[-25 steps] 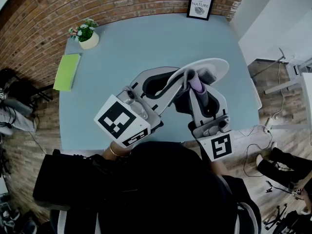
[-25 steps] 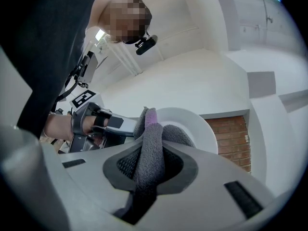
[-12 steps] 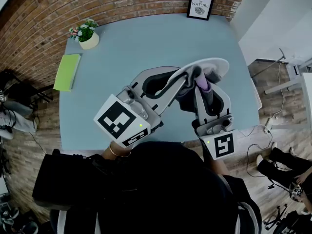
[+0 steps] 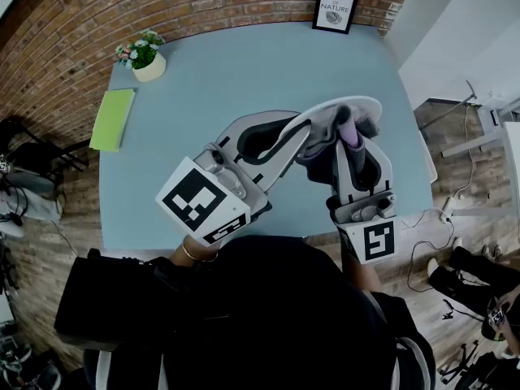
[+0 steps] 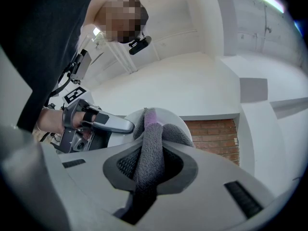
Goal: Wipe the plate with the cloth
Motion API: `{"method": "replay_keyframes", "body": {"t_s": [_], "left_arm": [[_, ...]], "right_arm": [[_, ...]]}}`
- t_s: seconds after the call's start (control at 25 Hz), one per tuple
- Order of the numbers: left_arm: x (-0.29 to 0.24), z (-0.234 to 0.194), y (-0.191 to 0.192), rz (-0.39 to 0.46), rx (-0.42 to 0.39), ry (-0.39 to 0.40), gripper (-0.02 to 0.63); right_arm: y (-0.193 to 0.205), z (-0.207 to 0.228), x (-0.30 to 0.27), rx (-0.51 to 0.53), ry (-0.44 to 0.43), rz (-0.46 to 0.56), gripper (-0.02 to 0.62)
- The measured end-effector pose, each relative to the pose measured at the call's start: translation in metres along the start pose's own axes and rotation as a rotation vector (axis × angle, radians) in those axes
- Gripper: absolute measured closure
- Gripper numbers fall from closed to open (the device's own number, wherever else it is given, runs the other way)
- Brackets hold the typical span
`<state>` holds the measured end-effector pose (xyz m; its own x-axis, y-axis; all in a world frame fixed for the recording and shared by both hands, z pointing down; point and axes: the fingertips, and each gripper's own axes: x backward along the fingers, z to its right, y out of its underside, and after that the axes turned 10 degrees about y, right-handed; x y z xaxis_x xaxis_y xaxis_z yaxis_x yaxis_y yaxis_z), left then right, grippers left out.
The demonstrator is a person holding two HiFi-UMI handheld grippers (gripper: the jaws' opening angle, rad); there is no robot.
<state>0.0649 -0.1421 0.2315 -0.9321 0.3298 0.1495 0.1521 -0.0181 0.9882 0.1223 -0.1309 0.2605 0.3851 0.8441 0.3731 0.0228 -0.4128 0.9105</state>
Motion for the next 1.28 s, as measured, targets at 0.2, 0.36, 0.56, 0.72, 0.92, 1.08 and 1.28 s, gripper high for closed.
{"method": "replay_keyframes", "body": {"t_s": [0.2, 0.36, 0.56, 0.72, 0.92, 1.08, 1.28], "left_arm": [[0.000, 0.000, 0.000, -0.002, 0.001, 0.000, 0.581], [-0.001, 0.000, -0.001, -0.005, 0.003, -0.001, 0.581], [-0.002, -0.001, 0.000, -0.007, 0.003, 0.000, 0.581], [0.001, -0.001, 0.002, -0.008, 0.002, -0.002, 0.581], [0.004, 0.000, 0.002, -0.005, -0.001, 0.000, 0.581], [0.006, -0.001, 0.003, -0.003, -0.002, 0.000, 0.581], [0.006, -0.001, 0.002, -0.004, -0.002, -0.004, 0.581]], "right_arm": [[0.000, 0.007, 0.000, 0.002, 0.023, 0.000, 0.557], [0.000, 0.013, 0.001, 0.003, 0.038, -0.005, 0.557], [-0.001, 0.019, 0.001, 0.015, 0.050, -0.004, 0.557], [0.001, 0.020, 0.003, 0.023, 0.063, -0.005, 0.555], [0.000, 0.023, 0.004, 0.033, 0.081, -0.001, 0.555], [0.001, 0.024, 0.005, 0.039, 0.089, -0.002, 0.557], [-0.005, 0.027, 0.003, 0.018, 0.095, 0.016, 0.557]]}}
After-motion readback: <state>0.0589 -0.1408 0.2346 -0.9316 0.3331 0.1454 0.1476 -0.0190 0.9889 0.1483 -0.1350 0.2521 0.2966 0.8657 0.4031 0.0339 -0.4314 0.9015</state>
